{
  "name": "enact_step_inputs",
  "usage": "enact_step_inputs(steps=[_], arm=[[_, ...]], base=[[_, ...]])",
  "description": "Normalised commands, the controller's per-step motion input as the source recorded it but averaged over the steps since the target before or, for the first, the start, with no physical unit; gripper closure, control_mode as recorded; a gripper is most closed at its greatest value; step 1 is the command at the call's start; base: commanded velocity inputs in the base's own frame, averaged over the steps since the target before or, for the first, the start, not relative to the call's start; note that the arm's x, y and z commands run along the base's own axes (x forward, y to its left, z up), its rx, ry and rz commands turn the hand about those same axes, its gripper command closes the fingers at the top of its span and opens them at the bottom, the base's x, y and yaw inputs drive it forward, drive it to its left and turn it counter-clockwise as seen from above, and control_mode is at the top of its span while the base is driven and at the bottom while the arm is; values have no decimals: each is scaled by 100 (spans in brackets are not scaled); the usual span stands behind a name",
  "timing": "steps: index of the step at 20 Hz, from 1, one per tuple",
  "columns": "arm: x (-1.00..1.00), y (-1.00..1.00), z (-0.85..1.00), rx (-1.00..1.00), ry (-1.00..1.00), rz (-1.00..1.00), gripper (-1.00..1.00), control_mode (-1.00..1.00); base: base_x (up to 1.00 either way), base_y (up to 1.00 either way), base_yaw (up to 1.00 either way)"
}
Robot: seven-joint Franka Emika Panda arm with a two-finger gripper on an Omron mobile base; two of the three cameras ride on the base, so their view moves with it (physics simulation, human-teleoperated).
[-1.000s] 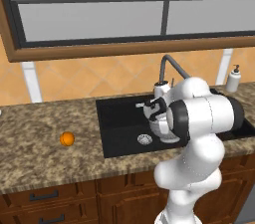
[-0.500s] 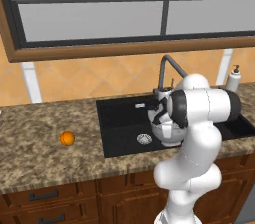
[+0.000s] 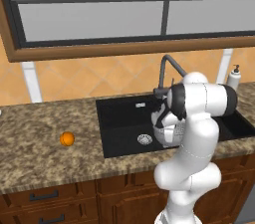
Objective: Put the colander in the sink, put the orange, mango in the colander, and turn on the sink faucet and pour water over the colander.
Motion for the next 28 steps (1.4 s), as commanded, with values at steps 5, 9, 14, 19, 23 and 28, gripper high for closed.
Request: enact_step_inputs(steps=[5, 9, 14, 19, 23, 28], arm=[[6, 5, -36, 0, -5, -18, 100, -100], [2, 9, -15, 0, -3, -17, 100, -100], [-1, 16, 0, 0, 0, -19, -100, -100], [-2, 9, 4, 0, 0, -18, -100, -100], [-2, 16, 8, -5, 0, -16, -100, -100], [-1, 35, 24, -16, -2, -8, -100, -100]], base=[[0, 0, 0], [0, 0, 0], [0, 0, 0], [0, 0, 0], [0, 0, 0], [0, 0, 0]])
